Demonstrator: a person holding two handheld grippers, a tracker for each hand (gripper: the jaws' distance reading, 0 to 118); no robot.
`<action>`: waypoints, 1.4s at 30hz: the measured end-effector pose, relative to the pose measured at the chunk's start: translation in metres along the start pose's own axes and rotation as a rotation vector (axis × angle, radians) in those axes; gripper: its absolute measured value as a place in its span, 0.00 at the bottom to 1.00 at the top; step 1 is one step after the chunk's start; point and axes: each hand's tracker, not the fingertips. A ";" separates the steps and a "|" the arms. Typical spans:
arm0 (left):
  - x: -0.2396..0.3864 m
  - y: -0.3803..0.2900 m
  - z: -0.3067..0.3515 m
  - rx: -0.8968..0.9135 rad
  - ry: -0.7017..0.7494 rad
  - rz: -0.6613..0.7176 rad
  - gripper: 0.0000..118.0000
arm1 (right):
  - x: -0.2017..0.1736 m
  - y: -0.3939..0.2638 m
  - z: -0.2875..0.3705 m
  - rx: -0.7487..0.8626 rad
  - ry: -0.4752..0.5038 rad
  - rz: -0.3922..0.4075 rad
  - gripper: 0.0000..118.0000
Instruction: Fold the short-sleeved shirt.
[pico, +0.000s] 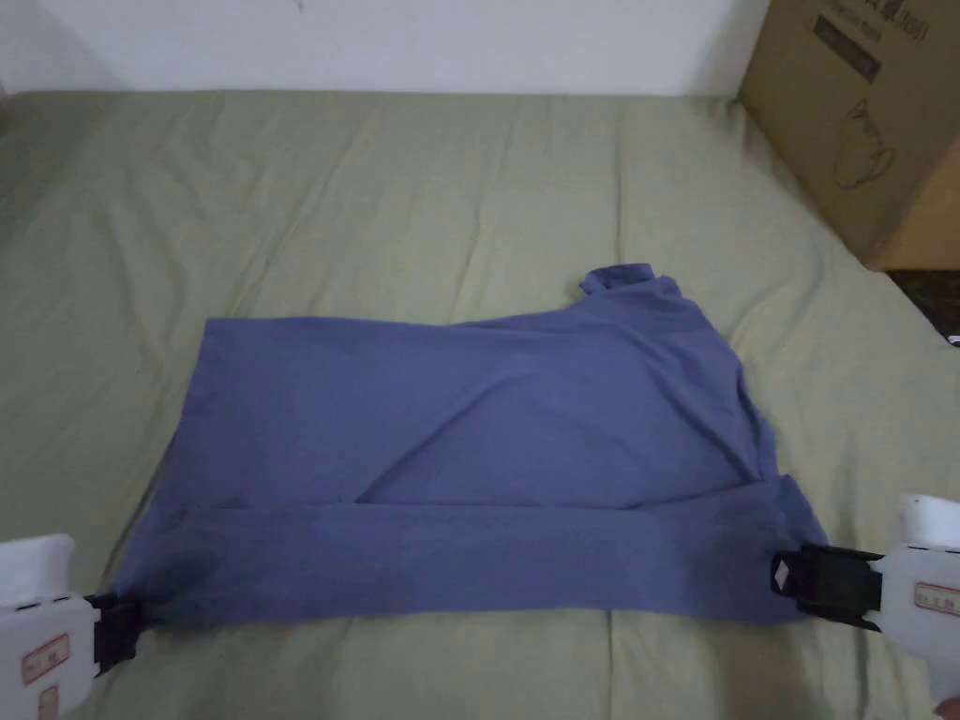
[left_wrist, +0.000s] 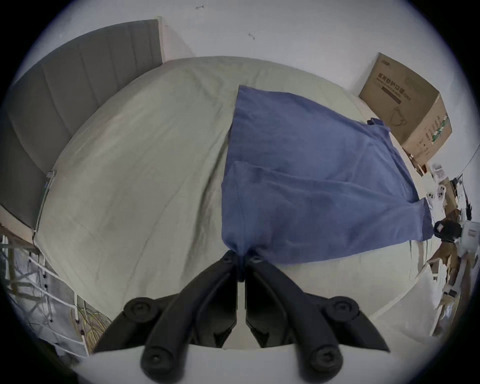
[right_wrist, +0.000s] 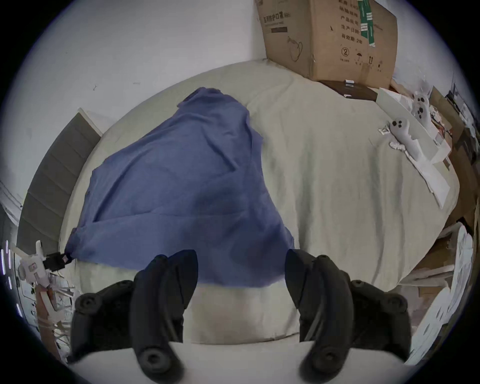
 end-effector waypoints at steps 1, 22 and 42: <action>-0.002 0.001 0.002 0.007 -0.002 0.003 0.02 | 0.004 0.002 -0.007 -0.003 0.001 -0.012 0.62; -0.013 -0.003 0.033 -0.009 -0.007 -0.068 0.02 | 0.017 -0.003 0.025 -0.058 0.013 0.047 0.06; -0.009 -0.001 0.052 0.074 -0.074 0.024 0.89 | 0.008 -0.004 0.049 0.013 -0.024 0.086 0.74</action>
